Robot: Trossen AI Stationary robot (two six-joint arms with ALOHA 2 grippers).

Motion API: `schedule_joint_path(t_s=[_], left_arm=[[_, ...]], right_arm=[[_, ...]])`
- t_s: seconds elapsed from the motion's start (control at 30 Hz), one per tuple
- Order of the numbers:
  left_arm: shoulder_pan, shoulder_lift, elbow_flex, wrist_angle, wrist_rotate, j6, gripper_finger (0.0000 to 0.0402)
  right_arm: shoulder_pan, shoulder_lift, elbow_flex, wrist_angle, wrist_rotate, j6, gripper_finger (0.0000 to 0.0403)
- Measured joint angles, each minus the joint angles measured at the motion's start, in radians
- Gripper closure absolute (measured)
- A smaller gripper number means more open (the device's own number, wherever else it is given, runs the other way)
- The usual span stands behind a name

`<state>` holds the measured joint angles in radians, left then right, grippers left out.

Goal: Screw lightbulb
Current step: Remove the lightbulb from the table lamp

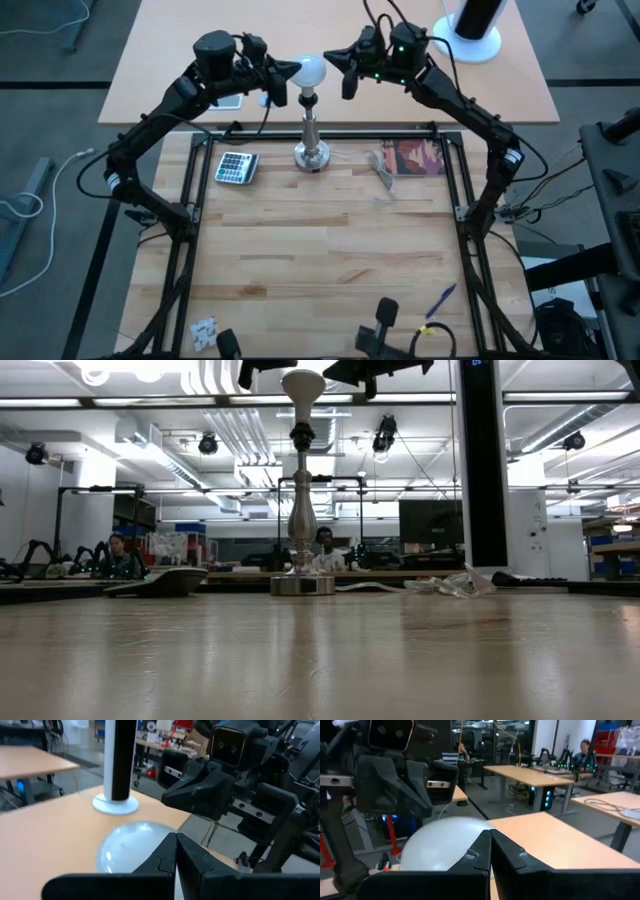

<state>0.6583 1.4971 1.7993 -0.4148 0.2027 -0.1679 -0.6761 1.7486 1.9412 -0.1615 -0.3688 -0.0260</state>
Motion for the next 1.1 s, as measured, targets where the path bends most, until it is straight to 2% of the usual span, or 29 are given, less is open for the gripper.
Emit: schedule_joint_path(t_s=[0.2, 0.37, 0.5, 0.77, 1.1], left_arm=[[0.003, -0.002, 0.023, -0.001, -0.003, 0.105, 0.0401], [0.027, -0.002, 0.017, -0.046, -0.008, 0.242, 0.0401], [0.051, 0.008, 0.017, -0.073, -0.010, 0.289, 0.0401], [0.078, 0.023, 0.007, -0.068, 0.021, 0.275, 0.0401], [0.076, 0.029, -0.071, 0.006, 0.077, 0.052, 0.0401]], right_arm=[[0.000, -0.003, 0.033, 0.005, -0.008, 0.009, 0.0403], [0.005, 0.006, 0.031, 0.005, -0.079, 0.039, 0.0403], [0.020, 0.037, 0.031, -0.013, -0.084, 0.041, 0.0403], [0.023, 0.074, 0.026, 0.000, -0.080, 0.052, 0.0403], [0.020, 0.106, 0.024, 0.011, -0.066, 0.055, 0.0403]])
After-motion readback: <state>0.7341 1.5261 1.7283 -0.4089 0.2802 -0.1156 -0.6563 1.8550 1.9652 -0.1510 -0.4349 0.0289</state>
